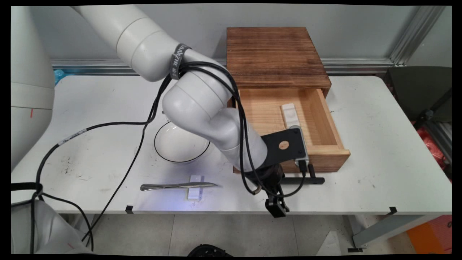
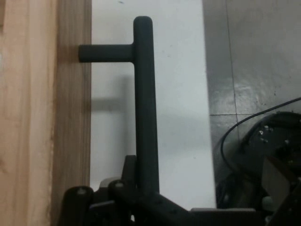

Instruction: Open the drawer

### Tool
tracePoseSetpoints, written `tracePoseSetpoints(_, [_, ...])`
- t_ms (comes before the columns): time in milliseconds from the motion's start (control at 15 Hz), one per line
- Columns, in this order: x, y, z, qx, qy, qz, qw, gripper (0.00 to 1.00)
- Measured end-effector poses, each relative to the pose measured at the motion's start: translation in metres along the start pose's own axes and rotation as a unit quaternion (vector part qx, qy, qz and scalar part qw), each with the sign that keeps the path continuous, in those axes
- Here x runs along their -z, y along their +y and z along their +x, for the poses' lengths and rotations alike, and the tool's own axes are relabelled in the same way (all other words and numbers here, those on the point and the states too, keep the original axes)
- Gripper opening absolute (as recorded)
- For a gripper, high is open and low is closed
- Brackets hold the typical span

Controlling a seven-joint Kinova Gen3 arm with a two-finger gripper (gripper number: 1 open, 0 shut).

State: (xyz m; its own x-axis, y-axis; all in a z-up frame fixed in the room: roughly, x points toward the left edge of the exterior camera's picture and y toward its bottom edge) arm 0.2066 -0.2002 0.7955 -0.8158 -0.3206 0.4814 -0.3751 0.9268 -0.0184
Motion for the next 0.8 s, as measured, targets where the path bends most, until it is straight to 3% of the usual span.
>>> tracePoseSetpoints(800, [0.012,0.038,-0.001,0.003,-0.003,-0.01,0.9999,1.0])
